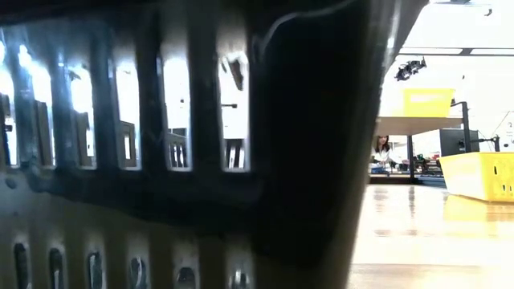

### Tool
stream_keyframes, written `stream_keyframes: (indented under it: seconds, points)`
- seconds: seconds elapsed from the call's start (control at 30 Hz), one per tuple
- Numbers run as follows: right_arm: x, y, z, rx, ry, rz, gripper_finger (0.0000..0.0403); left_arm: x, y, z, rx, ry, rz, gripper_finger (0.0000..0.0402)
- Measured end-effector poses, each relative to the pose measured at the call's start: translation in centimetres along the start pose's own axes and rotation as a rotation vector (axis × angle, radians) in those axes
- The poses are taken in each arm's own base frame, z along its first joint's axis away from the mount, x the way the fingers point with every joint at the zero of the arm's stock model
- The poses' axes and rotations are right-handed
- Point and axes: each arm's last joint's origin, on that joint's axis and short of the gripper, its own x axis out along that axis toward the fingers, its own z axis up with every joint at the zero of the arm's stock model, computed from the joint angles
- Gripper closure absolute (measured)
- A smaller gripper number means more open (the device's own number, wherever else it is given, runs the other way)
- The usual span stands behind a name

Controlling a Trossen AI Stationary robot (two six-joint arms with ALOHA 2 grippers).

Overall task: Stack baskets on shelf by color
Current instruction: Stack the top black bin on top of the black bin on the shelf

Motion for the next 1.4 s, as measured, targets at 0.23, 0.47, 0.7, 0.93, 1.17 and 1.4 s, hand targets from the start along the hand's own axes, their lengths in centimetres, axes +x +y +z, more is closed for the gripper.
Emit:
stream_keyframes:
  seconds: [0.23,0.47,0.7,0.93,1.17,1.4]
  points:
    - [0.1,-0.3,0.8,0.026,-0.169,-0.101,0.0293,-3.2,5.0,1.0,0.054,-0.108,0.206,0.04]
    - [0.6,-0.3,2.7,-0.001,-0.263,-0.08,0.0293,-3.6,8.8,1.2,0.183,-0.095,0.342,0.0401]
    - [1.0,-0.6,4.9,-0.019,-0.359,-0.058,0.0293,-3.7,11.4,2.1,0.288,-0.161,0.427,0.0401]
    - [1.7,-2.0,6.3,0.021,-0.388,-0.127,0.0293,-4.1,13.8,2.7,0.278,-0.238,0.491,0.0401]
    - [1.8,-3.0,6.9,-0.02,-0.407,-0.213,0.0293,-5.9,15.9,4.6,0.256,-0.313,0.487,0.0401]
    - [0.4,-4.7,7.0,-0.017,-0.45,-0.286,0.0293,-4.8,17.5,5.9,0.247,-0.328,0.431,0.0401]
